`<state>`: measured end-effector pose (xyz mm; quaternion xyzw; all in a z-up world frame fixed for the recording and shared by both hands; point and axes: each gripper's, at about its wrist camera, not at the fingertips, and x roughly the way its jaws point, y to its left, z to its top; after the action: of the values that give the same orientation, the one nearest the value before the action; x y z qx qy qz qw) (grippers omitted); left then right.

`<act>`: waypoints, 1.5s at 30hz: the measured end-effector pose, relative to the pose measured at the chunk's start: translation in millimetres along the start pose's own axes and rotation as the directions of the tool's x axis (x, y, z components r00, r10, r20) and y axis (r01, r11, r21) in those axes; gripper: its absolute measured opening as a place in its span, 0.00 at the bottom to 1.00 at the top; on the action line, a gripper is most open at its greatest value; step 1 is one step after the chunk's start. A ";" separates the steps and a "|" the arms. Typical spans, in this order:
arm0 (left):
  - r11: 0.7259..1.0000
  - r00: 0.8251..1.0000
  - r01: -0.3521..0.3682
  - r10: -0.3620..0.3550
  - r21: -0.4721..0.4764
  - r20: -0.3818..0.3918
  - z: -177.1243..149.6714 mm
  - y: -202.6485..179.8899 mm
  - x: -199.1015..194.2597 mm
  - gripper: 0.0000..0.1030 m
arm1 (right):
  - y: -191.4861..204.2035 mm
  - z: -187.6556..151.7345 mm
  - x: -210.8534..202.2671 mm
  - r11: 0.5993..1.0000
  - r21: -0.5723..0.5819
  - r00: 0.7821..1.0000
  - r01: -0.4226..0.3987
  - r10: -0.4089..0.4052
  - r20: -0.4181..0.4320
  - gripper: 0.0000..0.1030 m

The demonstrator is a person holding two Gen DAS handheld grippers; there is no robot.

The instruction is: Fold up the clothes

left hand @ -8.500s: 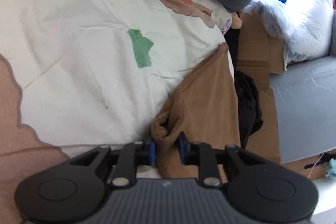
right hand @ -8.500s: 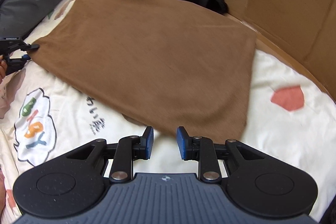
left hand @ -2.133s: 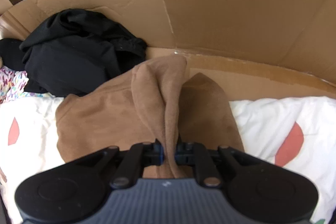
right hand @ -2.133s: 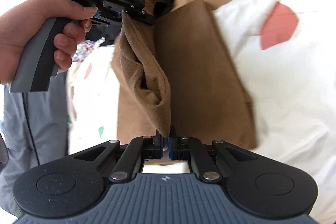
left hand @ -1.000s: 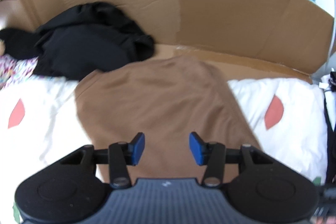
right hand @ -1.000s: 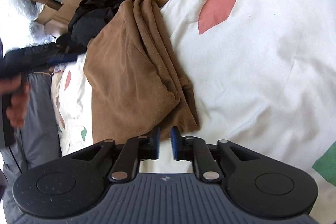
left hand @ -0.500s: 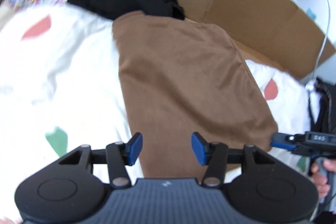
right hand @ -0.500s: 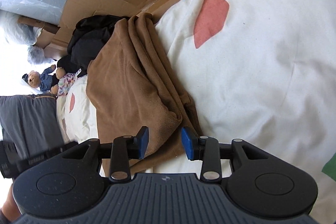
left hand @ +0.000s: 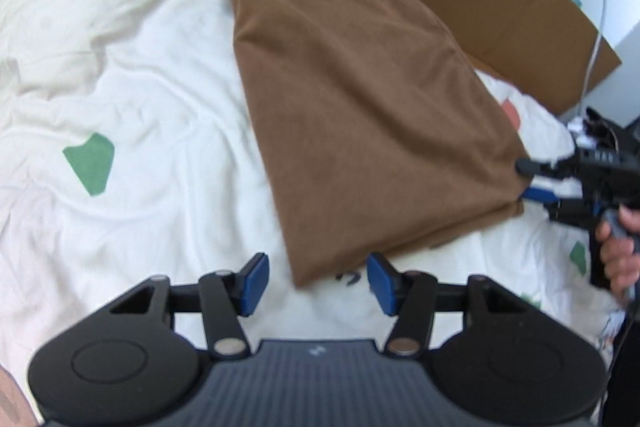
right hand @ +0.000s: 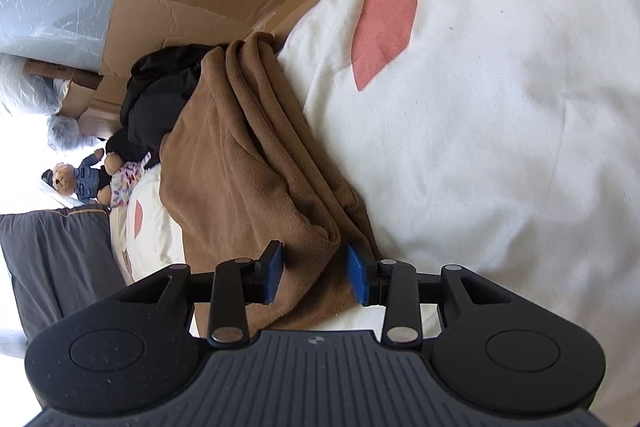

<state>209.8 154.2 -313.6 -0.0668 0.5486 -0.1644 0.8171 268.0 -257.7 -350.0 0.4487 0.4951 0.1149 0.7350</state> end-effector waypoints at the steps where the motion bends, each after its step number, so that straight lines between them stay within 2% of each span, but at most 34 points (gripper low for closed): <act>1: 1.000 1.000 0.000 0.000 0.002 -0.003 -2.4 1.3 1.3 0.56 | 0.7 0.6 0.3 1.000 0.002 1.000 -0.006 0.005 0.006 0.38; 5: 1.000 1.000 -0.004 0.005 0.011 -0.012 -11.1 6.4 6.1 0.56 | 3.0 1.6 2.9 1.000 0.004 1.000 -0.016 0.016 0.015 0.38; 8: 1.000 1.000 -0.006 0.006 0.011 -0.010 -15.0 6.9 7.7 0.56 | 6.9 0.0 5.6 0.999 -0.031 1.000 0.009 -0.008 0.012 0.37; 9: 1.000 1.000 -0.004 0.004 0.011 -0.010 -15.5 7.0 7.9 0.56 | 8.4 -0.6 6.5 0.999 -0.045 1.000 0.018 -0.018 0.010 0.34; 10: 1.000 1.000 -0.002 0.002 0.013 -0.010 -16.0 6.7 7.7 0.56 | 10.2 -1.3 7.3 0.997 -0.064 1.000 0.031 -0.030 0.006 0.23; 12: 1.000 1.000 -0.002 0.002 0.019 -0.010 -16.4 5.5 7.4 0.56 | 12.9 -2.3 7.9 0.994 -0.099 0.998 0.055 -0.056 -0.008 0.09; 13: 1.000 1.000 -0.001 0.001 0.022 -0.011 -16.8 4.9 7.2 0.56 | 14.0 -2.8 7.4 0.991 -0.114 0.998 0.064 -0.065 -0.013 0.08; 28: 1.000 1.000 0.014 -0.014 -0.017 -0.012 -22.0 16.7 -8.2 0.55 | 17.3 -8.8 -14.9 0.987 -0.152 0.996 0.049 -0.060 -0.068 0.05; 39: 0.998 0.999 0.025 -0.023 -0.065 0.028 -6.5 31.3 -19.8 0.55 | 7.5 -20.5 -14.1 0.982 -0.159 0.990 0.100 -0.114 -0.081 0.05; 44: 0.976 0.994 0.099 -0.087 -0.196 0.068 12.1 47.0 -12.6 0.56 | 9.9 -17.5 -14.5 0.978 -0.187 0.992 0.096 -0.110 -0.068 0.09; 45: 0.969 0.992 0.117 -0.105 -0.220 0.066 13.7 49.2 -8.9 0.56 | 10.7 -16.8 -15.8 0.978 -0.188 0.992 0.090 -0.104 -0.066 0.14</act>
<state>229.0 202.4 -314.7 -0.1930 0.5368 -0.1453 0.8084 249.4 -252.2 -333.6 0.3492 0.5311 0.1410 0.7590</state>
